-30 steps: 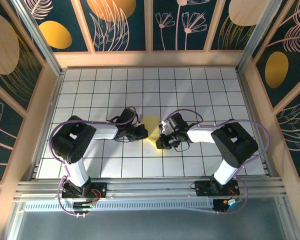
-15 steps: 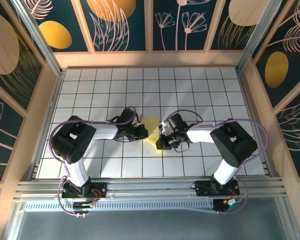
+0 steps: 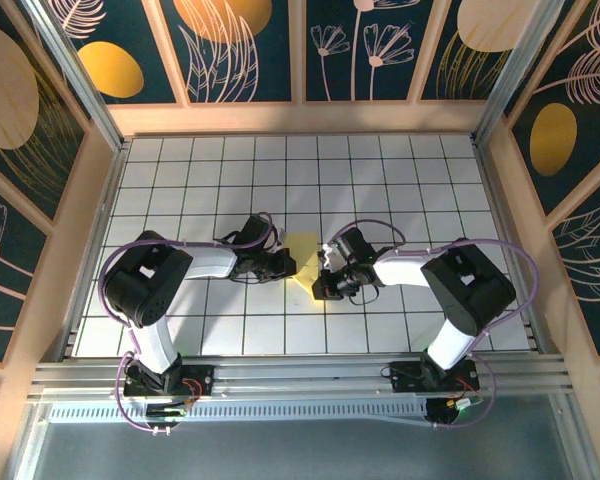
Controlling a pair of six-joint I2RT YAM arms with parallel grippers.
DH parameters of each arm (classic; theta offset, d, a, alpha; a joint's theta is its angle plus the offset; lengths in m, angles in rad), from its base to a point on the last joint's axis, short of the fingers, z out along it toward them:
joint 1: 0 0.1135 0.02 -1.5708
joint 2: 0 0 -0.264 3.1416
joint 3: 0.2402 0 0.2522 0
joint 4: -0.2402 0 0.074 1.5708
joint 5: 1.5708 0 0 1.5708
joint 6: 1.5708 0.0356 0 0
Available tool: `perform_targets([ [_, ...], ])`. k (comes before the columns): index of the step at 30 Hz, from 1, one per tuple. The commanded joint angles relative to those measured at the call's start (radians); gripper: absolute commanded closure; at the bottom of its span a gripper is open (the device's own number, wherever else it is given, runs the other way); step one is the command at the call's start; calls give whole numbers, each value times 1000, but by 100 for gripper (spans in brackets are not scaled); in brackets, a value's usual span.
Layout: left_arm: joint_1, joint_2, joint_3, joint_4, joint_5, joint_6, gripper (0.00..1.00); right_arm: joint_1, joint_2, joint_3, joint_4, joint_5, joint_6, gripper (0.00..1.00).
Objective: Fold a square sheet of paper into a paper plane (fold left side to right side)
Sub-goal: Third fold the triangle at the center of the table.
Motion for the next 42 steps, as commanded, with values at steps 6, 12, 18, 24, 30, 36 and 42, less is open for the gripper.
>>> perform_targets([
  [6,-2,58,-17,-109,-116,29,100,11,-87,-3,-234,19,-68,100],
  [12,-1,55,-20,-104,-113,28,100,11,-149,52,-204,-48,-57,100],
  [18,-2,55,-22,-99,-110,27,100,11,-83,77,-103,-13,-16,100],
  [24,-1,54,-20,-96,-107,25,100,10,-12,97,-49,24,11,100],
  [30,-2,53,-20,-96,-107,26,100,5,23,97,-59,55,11,100],
  [36,-2,53,-19,-101,-108,27,100,3,44,95,-95,78,3,100],
  [42,-2,41,-19,-84,-101,22,99,-1,60,82,-114,83,9,100],
])
